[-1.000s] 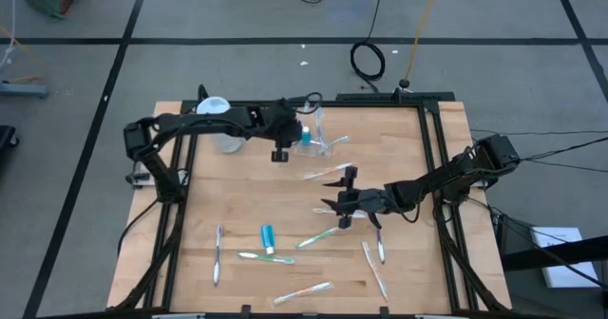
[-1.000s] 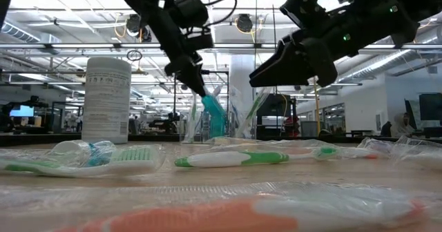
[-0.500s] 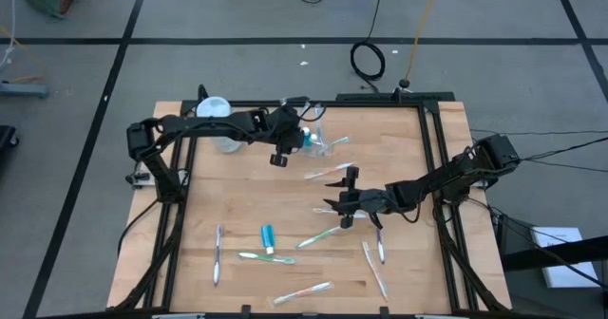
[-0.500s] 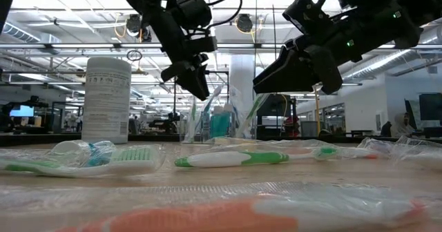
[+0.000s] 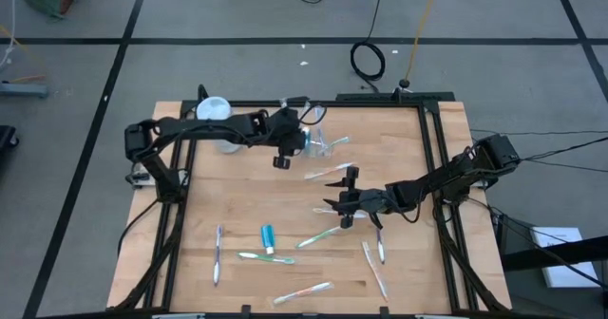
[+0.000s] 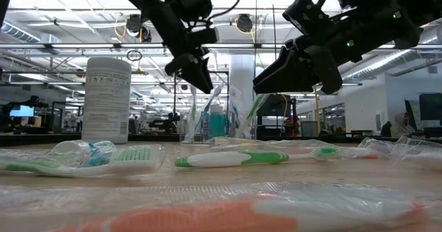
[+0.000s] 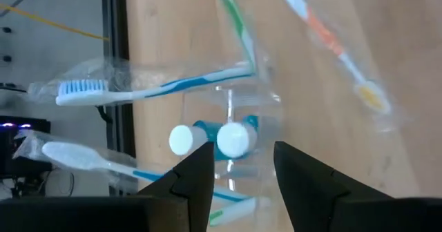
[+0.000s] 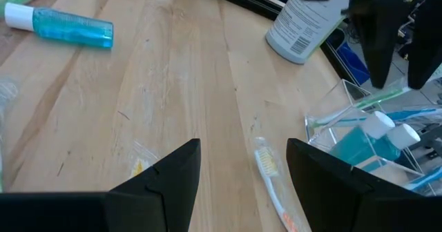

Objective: Pick & Place toothbrushing station
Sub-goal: Put the purple toothbrush into the transparent organizer

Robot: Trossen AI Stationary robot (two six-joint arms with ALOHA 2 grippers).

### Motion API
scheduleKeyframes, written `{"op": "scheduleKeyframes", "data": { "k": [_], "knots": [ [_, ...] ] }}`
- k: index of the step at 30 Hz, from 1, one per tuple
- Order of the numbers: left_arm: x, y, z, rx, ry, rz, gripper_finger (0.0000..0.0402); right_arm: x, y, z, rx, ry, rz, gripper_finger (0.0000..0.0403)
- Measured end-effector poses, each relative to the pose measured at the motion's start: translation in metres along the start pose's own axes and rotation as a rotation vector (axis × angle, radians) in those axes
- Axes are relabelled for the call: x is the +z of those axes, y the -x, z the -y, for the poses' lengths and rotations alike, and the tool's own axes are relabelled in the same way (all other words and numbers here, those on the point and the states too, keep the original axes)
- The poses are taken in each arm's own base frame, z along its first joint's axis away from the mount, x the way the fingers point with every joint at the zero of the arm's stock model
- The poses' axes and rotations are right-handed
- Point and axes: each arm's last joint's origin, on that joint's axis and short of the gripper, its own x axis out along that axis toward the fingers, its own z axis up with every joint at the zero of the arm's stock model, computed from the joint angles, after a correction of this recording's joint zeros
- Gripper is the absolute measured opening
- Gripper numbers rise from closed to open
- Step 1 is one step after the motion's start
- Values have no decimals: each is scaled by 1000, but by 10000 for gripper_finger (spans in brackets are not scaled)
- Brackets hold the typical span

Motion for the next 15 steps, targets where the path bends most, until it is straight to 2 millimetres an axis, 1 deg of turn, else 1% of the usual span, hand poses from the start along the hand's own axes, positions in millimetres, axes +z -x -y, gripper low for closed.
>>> {"op": "scheduleKeyframes", "data": {
  "k": [4,7,10,12,15],
  "knots": [
    [9,21,5,5,21,43,156,0,0,0,0,0,0,209],
    [13,47,10,-4,50,69,157,0,0,0,2,-5,0,209],
    [13,75,16,-25,81,74,157,0,0,0,2,-21,0,209],
    [11,95,22,-45,146,76,157,0,0,0,2,-23,0,209],
    [5,122,34,-137,299,60,157,0,0,0,2,-25,1,209]
  ]
}}
